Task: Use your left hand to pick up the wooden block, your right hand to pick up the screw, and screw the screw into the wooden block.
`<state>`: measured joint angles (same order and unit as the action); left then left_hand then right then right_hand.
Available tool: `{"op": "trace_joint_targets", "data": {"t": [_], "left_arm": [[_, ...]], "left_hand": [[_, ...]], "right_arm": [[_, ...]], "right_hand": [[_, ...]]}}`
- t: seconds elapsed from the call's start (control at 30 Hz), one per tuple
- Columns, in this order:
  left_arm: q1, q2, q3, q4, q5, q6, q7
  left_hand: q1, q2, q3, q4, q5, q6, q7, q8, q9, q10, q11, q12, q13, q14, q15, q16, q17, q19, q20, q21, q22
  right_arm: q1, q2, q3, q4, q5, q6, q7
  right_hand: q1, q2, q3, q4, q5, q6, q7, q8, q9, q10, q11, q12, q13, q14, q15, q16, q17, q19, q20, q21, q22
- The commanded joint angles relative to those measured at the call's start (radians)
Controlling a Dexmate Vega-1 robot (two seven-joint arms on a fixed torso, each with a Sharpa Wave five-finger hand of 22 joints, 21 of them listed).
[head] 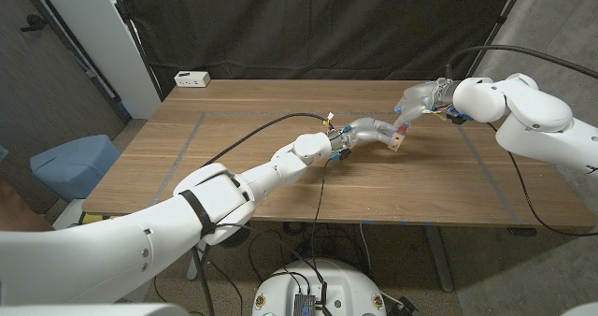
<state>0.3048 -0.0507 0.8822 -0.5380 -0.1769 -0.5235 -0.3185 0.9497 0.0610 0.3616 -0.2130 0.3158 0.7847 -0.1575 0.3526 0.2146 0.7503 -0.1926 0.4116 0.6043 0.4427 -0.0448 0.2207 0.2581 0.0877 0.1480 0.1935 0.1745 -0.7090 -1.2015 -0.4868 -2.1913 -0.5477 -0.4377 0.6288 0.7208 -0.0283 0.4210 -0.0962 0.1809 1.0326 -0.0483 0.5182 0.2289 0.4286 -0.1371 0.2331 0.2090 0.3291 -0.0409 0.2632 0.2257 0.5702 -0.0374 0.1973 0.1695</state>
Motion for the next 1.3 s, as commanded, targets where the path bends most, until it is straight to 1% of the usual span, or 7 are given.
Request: {"op": "trace_joint_targets", "data": {"t": [0.03, 0.13, 0.33, 0.43, 0.77, 1.07, 1.3], "left_arm": [[-0.004, -0.004, -0.001, 0.012, -0.002, -0.003, -0.003], [-0.006, -0.005, -0.002, 0.017, -0.003, -0.006, -0.004], [-0.011, -0.009, -0.003, 0.028, -0.004, -0.011, -0.006], [-0.015, -0.013, -0.003, 0.039, -0.005, -0.015, -0.008], [-0.025, -0.025, -0.004, 0.071, -0.009, -0.025, -0.013], [-0.030, -0.032, -0.005, 0.092, -0.010, -0.035, -0.006], [-0.038, -0.039, -0.004, 0.109, -0.011, -0.037, -0.005]], "left_hand": [[-0.051, 0.066, 0.064, 0.060, 0.004, 0.064, 0.029, 0.007, 0.005, 0.010, 0.002, 0.015, 0.004, 0.011, -0.054, 0.000, 0.001, 0.000, 0.002, 0.007, 0.005], [-0.051, 0.067, 0.065, 0.060, 0.005, 0.064, 0.028, 0.006, 0.005, 0.008, 0.002, 0.015, 0.005, 0.011, -0.054, 0.000, 0.001, 0.001, 0.001, 0.007, 0.005], [-0.050, 0.066, 0.066, 0.058, 0.005, 0.065, 0.027, 0.007, 0.005, 0.010, 0.001, 0.016, 0.005, 0.012, -0.053, 0.000, 0.001, 0.001, 0.001, 0.007, 0.005], [-0.050, 0.066, 0.066, 0.058, 0.005, 0.065, 0.028, 0.007, 0.005, 0.010, 0.001, 0.016, 0.005, 0.012, -0.053, 0.000, 0.001, 0.001, 0.002, 0.007, 0.005], [-0.050, 0.067, 0.066, 0.058, 0.005, 0.065, 0.029, 0.007, 0.006, 0.009, 0.004, 0.016, 0.004, 0.010, -0.054, 0.000, 0.002, 0.000, 0.002, 0.007, 0.005], [-0.050, 0.065, 0.065, 0.057, 0.004, 0.065, 0.027, 0.007, 0.006, 0.008, 0.003, 0.016, 0.005, 0.011, -0.053, 0.001, 0.003, 0.000, 0.002, 0.007, 0.005], [-0.050, 0.064, 0.065, 0.057, 0.004, 0.064, 0.027, 0.006, 0.006, 0.009, 0.000, 0.017, 0.005, 0.012, -0.054, 0.001, 0.003, 0.000, 0.003, 0.007, 0.005]], "right_arm": [[0.022, 0.023, -0.027, 0.017, -0.037, -0.002, 0.019], [0.026, 0.030, -0.028, 0.023, -0.037, -0.001, 0.021], [0.037, 0.042, -0.040, 0.029, -0.058, -0.011, 0.035], [0.039, 0.046, -0.042, 0.030, -0.063, -0.015, 0.038], [0.046, 0.059, -0.053, 0.034, -0.090, -0.034, 0.053], [0.054, 0.069, -0.056, 0.035, -0.100, -0.050, 0.066], [0.059, 0.074, -0.059, 0.034, -0.106, -0.060, 0.072]], "right_hand": [[-0.018, 0.002, -0.007, 0.007, 0.000, 0.022, -0.001, 0.008, -0.002, 0.022, 0.004, 0.007, 0.001, 0.014, -0.118, 0.008, 0.001, 0.009, -0.003, 0.004, 0.003], [-0.029, 0.007, -0.011, 0.011, 0.000, 0.042, -0.002, 0.013, -0.006, 0.031, 0.001, 0.007, 0.001, 0.022, -0.120, 0.010, 0.001, 0.014, -0.006, 0.005, 0.003], [-0.047, 0.016, -0.019, 0.016, 0.000, 0.071, 0.010, 0.017, -0.012, 0.049, 0.006, 0.009, -0.001, 0.033, -0.121, 0.014, 0.000, 0.021, -0.011, 0.006, 0.003], [-0.069, 0.022, -0.028, 0.025, -0.001, 0.087, 0.013, 0.016, -0.017, 0.061, 0.007, 0.009, -0.002, 0.038, -0.122, 0.016, 0.000, 0.024, -0.012, 0.006, 0.003], [-0.105, 0.031, -0.044, 0.036, -0.001, 0.114, 0.022, 0.012, -0.027, 0.095, 0.009, 0.013, -0.004, 0.063, -0.125, 0.023, -0.002, 0.032, -0.017, 0.005, 0.003], [-0.186, 0.002, -0.083, 0.059, -0.003, 0.103, 0.037, -0.013, -0.035, 0.095, 0.039, 0.000, -0.006, 0.071, -0.109, 0.014, -0.010, 0.038, -0.012, 0.004, 0.003], [-0.223, -0.013, -0.101, 0.069, -0.002, 0.089, 0.043, -0.028, -0.036, 0.088, 0.051, -0.007, -0.007, 0.071, -0.099, 0.008, -0.013, 0.039, -0.006, 0.002, 0.003]]}}
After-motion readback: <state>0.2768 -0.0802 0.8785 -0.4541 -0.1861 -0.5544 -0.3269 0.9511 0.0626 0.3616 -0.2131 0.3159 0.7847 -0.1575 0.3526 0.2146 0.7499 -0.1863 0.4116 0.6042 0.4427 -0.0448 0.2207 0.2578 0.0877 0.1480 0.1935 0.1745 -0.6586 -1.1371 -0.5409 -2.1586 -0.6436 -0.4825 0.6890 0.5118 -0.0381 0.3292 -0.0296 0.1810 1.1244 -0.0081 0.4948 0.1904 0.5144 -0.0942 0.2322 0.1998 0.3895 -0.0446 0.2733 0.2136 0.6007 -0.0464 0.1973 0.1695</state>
